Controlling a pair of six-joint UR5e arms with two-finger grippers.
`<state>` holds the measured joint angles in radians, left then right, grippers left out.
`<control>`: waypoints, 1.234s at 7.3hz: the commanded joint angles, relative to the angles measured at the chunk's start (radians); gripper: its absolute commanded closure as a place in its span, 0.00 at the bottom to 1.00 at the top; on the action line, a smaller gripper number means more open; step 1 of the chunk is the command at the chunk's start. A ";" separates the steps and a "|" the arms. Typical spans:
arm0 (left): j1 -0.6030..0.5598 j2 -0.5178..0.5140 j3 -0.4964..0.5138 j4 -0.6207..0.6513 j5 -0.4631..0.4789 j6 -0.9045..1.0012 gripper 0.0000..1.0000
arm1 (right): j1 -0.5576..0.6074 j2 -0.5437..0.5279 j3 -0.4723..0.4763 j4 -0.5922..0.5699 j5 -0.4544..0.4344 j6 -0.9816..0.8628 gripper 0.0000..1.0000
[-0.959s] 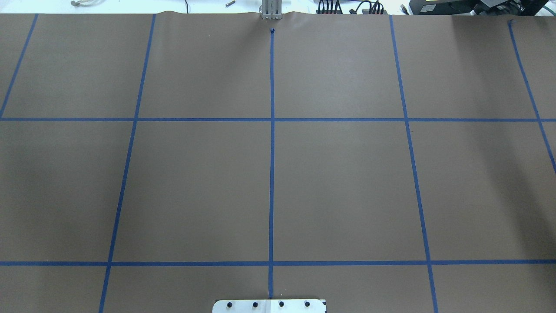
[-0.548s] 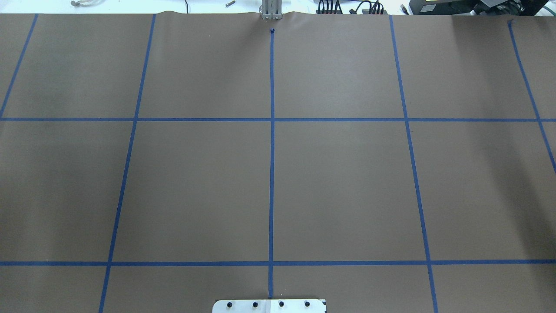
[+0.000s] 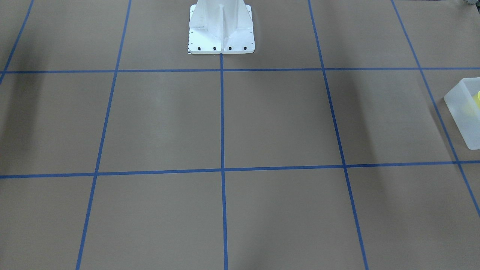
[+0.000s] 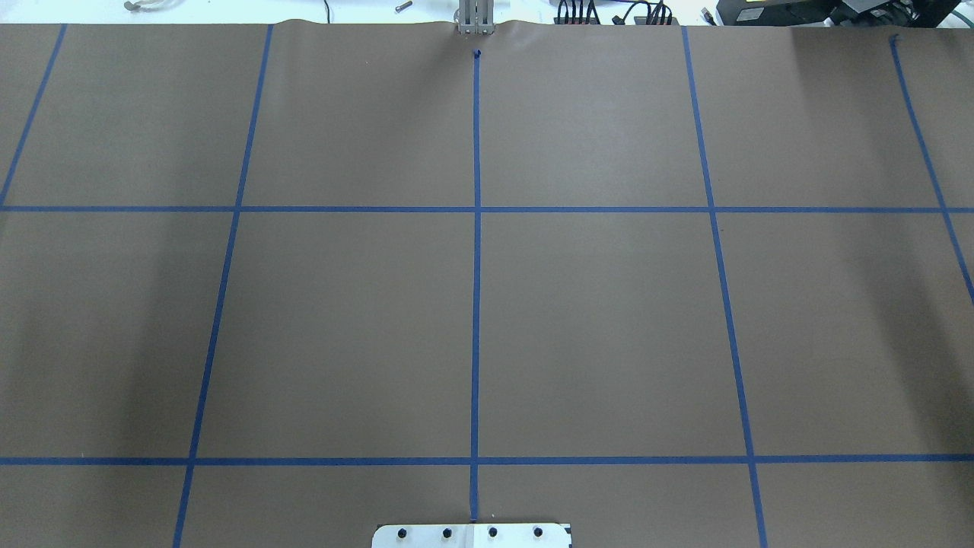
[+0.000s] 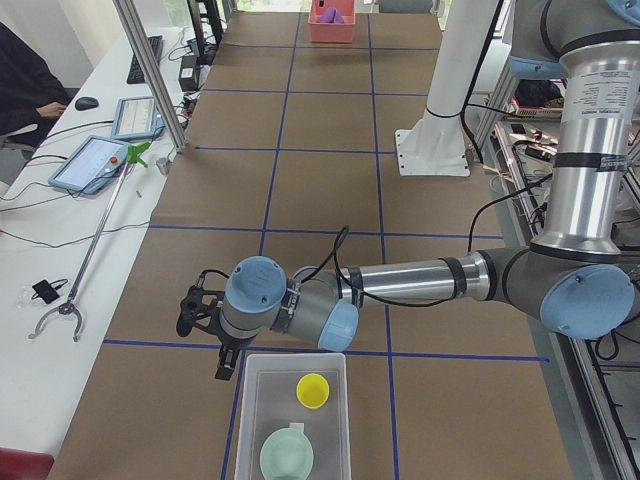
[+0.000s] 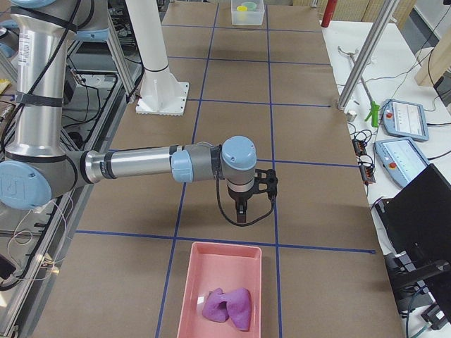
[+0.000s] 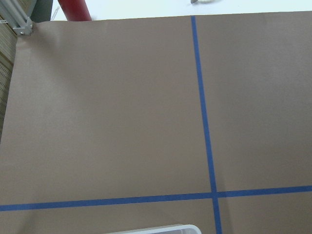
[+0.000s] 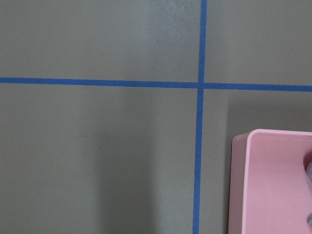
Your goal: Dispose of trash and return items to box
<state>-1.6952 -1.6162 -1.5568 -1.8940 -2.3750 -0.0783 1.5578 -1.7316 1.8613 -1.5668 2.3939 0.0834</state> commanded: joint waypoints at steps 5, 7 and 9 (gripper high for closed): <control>0.092 0.160 -0.273 0.303 0.105 0.061 0.01 | 0.027 -0.012 -0.001 -0.085 0.013 0.002 0.00; 0.107 0.154 -0.243 0.245 0.105 0.052 0.01 | 0.028 -0.037 -0.002 -0.090 0.019 0.002 0.00; 0.121 0.151 -0.220 0.239 0.105 0.051 0.01 | 0.028 -0.046 -0.004 -0.090 0.033 0.002 0.00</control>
<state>-1.5807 -1.4624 -1.7967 -1.6480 -2.2704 -0.0262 1.5860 -1.7717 1.8590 -1.6567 2.4219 0.0859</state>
